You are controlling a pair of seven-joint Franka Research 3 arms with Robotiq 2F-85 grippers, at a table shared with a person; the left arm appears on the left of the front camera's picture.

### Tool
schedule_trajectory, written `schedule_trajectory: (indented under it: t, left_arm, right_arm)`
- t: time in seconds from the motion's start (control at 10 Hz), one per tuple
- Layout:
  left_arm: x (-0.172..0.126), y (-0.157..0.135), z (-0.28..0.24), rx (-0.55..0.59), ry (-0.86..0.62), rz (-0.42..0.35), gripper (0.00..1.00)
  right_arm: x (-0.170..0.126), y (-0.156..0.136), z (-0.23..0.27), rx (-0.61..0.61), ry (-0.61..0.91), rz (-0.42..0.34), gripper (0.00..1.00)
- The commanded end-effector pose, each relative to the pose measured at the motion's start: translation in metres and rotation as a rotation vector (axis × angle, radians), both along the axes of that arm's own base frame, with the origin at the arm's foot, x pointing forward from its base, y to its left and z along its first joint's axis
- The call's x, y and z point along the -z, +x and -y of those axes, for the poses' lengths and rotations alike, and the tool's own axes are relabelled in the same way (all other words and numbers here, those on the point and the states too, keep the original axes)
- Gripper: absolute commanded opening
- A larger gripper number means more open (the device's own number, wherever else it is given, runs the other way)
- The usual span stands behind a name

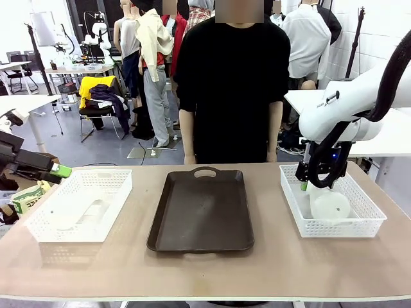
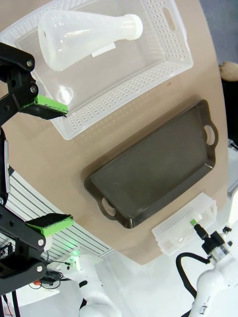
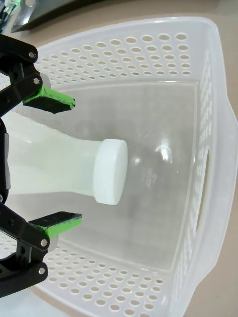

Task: Prepare the laboratory tools.
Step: Pick up the Big flask that the person points to.

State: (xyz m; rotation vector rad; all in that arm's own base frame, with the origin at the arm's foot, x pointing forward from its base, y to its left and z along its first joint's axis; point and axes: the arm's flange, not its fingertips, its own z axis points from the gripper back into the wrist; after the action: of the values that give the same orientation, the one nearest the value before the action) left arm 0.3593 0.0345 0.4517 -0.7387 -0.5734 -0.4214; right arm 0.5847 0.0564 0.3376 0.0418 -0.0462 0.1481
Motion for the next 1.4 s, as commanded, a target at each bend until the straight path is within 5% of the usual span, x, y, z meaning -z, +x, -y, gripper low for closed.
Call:
schedule_trajectory:
  t: [0.0,0.2,0.7,0.8,1.3]
  left_arm:
    - [0.003,0.001,-0.002,0.014,-0.019,0.024,1.00]
    - [0.003,0.001,-0.002,0.014,-0.019,0.024,1.00]
    - [0.003,0.001,-0.002,0.014,-0.019,0.024,1.00]
    - [0.003,0.001,-0.002,0.014,-0.019,0.024,1.00]
    - [0.003,0.001,-0.002,0.014,-0.019,0.024,1.00]
  right_arm:
    - [0.004,0.009,-0.002,0.016,-0.015,0.015,1.00]
    - [0.003,0.010,-0.001,0.023,-0.016,0.014,1.00]
    - [0.009,0.013,0.002,0.059,-0.040,0.008,0.11]
    - [0.013,0.014,0.003,0.063,-0.051,-0.001,0.00]
    - [0.031,0.011,0.011,0.083,-0.054,-0.032,0.00]
